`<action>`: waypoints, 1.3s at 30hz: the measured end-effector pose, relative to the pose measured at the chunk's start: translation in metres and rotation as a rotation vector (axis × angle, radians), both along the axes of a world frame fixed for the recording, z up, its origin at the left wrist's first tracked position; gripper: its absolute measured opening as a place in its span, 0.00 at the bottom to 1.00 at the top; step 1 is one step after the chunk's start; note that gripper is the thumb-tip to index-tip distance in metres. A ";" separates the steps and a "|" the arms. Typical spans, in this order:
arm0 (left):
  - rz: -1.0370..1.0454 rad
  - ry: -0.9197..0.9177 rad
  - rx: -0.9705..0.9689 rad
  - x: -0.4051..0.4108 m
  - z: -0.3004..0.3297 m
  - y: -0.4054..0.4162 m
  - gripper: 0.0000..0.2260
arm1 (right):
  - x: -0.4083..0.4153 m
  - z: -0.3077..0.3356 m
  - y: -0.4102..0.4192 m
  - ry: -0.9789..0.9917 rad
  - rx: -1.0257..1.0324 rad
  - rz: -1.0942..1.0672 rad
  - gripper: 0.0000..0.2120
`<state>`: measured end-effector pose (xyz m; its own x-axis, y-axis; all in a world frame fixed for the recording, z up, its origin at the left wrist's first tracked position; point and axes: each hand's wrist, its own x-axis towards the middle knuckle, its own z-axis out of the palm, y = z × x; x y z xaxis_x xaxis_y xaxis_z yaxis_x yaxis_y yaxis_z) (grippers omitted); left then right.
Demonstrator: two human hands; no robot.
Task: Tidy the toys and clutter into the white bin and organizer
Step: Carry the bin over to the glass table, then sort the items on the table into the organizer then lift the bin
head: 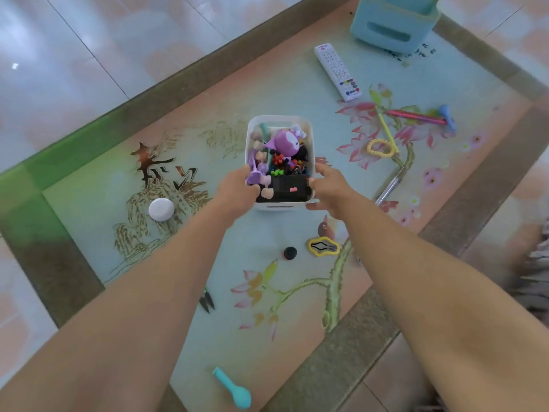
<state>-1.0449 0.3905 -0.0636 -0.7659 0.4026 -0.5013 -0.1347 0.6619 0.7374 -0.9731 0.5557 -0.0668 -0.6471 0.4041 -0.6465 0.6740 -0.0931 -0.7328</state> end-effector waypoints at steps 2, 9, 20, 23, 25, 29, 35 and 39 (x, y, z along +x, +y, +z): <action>0.030 0.018 -0.008 0.005 0.008 0.002 0.15 | 0.002 0.011 0.001 0.001 0.057 0.009 0.17; -0.068 0.163 0.038 0.028 0.080 0.014 0.08 | 0.011 0.085 0.017 0.026 0.221 0.015 0.13; 0.065 0.168 0.225 -0.006 0.096 0.121 0.08 | -0.061 0.099 0.147 0.086 0.336 -0.019 0.07; 0.101 0.161 0.221 -0.032 0.079 0.181 0.07 | -0.095 0.080 0.213 0.082 0.332 -0.091 0.07; 0.114 0.163 0.215 -0.047 0.065 0.222 0.07 | -0.114 0.072 0.259 0.066 0.326 -0.136 0.06; 0.214 0.102 0.225 -0.066 0.044 0.292 0.08 | -0.153 0.068 0.344 0.062 0.237 -0.299 0.08; 0.270 0.038 0.252 -0.086 0.021 0.352 0.10 | -0.204 0.049 0.422 0.036 0.353 -0.203 0.24; 0.318 -0.005 0.306 -0.095 0.016 0.367 0.08 | -0.216 0.026 0.439 -0.063 0.394 -0.029 0.31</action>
